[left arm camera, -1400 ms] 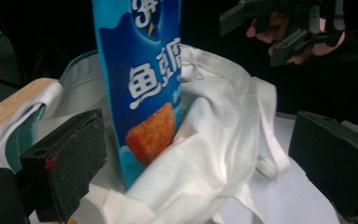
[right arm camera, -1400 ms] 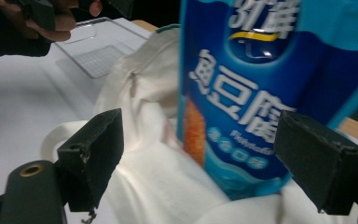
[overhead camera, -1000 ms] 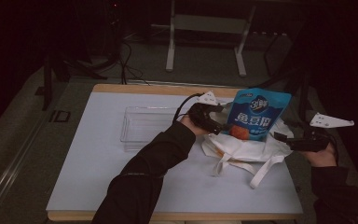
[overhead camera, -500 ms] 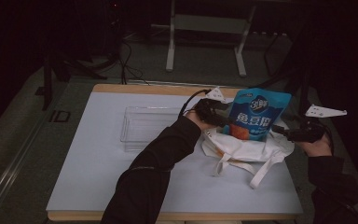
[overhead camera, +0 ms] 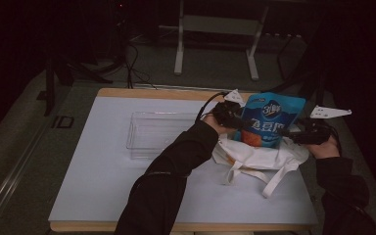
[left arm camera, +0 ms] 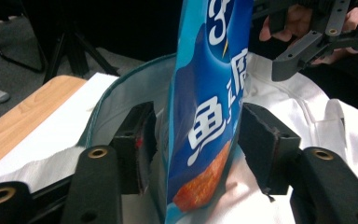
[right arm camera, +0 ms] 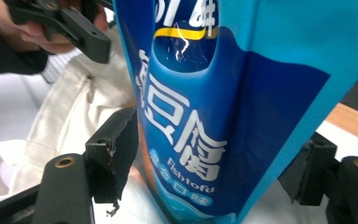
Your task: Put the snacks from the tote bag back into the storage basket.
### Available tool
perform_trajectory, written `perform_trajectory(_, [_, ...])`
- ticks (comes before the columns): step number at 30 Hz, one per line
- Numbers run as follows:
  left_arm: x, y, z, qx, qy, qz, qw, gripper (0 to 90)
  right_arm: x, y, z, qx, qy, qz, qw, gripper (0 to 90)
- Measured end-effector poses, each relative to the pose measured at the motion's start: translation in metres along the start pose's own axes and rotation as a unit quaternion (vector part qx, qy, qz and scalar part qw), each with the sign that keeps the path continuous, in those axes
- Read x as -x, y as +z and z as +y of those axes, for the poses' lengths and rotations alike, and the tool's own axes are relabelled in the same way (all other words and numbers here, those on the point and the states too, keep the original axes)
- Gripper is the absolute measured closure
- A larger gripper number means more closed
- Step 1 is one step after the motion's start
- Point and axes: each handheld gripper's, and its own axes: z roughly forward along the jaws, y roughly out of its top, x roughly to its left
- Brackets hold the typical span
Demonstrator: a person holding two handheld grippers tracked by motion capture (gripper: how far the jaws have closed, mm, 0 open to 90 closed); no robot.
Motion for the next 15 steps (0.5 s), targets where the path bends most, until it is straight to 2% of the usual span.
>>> perform_trajectory(5, [0.000, 0.002, 0.001, 0.005, 0.006, -0.004, 1.0000, 53.2, 0.004, -0.001, 0.000, 0.002, 0.002, 0.005, 1.0000, 36.2])
perform_trajectory(8, [-0.002, 0.003, 0.000, 0.010, 0.002, -0.005, 0.9999, 55.1, 0.006, 0.001, 0.003, 0.002, 0.002, -0.001, 1.0000, 36.5])
perform_trajectory(10, [-0.001, 0.003, 0.000, 0.010, 0.009, 0.000, 0.9999, 60.4, 0.006, 0.003, 0.005, 0.004, -0.002, -0.002, 1.0000, 39.0])
perform_trajectory(15, [-0.003, 0.005, 0.000, 0.011, 0.007, -0.001, 0.9999, 65.1, 0.002, 0.013, 0.010, -0.008, -0.015, -0.003, 0.9999, 42.3])
